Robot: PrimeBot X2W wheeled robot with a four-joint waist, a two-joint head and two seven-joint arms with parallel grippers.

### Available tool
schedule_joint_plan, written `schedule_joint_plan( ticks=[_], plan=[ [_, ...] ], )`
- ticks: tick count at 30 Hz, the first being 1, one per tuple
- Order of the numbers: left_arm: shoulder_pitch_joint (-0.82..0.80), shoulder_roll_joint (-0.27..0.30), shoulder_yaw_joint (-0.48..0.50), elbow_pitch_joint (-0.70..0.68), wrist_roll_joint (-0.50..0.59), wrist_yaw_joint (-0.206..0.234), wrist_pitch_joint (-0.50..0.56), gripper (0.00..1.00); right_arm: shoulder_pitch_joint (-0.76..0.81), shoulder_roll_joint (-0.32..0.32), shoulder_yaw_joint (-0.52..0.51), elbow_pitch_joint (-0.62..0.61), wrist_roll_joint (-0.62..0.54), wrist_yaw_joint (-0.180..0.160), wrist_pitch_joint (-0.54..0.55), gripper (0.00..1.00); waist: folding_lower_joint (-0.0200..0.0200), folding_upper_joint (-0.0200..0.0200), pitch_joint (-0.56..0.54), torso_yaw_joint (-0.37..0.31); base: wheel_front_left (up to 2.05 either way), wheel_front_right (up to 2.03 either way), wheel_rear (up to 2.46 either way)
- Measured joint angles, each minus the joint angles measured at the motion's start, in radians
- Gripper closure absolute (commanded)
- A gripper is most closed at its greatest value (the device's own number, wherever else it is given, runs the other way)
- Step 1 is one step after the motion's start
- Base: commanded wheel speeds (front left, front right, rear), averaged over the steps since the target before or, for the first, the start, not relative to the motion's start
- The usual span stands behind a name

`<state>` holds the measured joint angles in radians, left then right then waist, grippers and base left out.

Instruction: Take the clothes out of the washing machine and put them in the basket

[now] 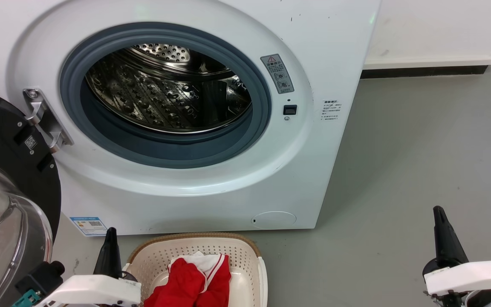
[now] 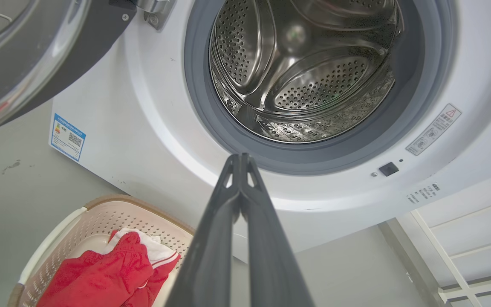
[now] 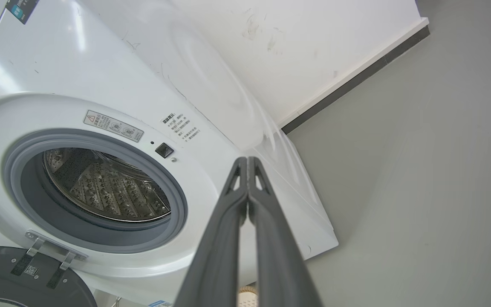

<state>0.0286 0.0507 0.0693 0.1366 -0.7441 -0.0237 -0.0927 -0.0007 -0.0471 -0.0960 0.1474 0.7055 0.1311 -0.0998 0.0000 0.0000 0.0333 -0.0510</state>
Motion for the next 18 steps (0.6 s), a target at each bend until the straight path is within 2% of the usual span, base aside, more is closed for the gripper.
schedule_joint_plan(
  ticks=[18],
  plan=[
    [-0.038,0.000,0.011,0.030,-0.238,-0.029,0.056,1.00,-0.026,-0.001,-0.003,0.027,0.249,0.000,0.057,1.00,-0.0001,0.0000,-0.006,0.011,0.00,0.00,0.00]
  ],
)
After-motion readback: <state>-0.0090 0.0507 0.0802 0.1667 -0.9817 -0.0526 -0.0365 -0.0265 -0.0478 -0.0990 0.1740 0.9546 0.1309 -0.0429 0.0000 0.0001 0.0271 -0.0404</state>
